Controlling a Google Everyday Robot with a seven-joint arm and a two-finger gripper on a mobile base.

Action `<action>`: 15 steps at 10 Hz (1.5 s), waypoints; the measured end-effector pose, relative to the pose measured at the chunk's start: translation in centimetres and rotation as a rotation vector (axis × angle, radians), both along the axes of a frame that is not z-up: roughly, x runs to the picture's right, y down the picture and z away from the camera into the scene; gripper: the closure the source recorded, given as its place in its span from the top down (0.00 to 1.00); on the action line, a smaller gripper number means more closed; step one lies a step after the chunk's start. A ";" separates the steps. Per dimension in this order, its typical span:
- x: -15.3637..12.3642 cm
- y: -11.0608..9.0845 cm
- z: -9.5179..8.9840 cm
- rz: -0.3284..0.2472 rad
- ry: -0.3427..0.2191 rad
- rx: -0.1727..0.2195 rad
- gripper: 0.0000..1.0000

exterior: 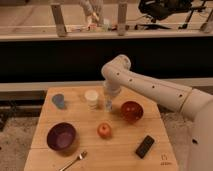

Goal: Place towel in table surface

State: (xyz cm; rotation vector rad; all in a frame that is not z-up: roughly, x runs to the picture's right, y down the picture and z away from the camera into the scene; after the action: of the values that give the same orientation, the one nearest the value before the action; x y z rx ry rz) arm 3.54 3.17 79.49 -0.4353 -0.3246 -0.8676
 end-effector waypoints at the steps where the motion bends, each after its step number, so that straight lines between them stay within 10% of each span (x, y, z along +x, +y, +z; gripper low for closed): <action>1: 0.3 -0.6 0.0 0.017 0.003 0.002 0.00; 15: 1.9 -7.1 -5.2 -0.020 -0.022 0.101 0.00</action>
State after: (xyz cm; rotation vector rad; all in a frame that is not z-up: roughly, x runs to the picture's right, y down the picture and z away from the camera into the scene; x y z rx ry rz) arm 5.47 -3.90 74.25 -0.3365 -0.2953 -0.9048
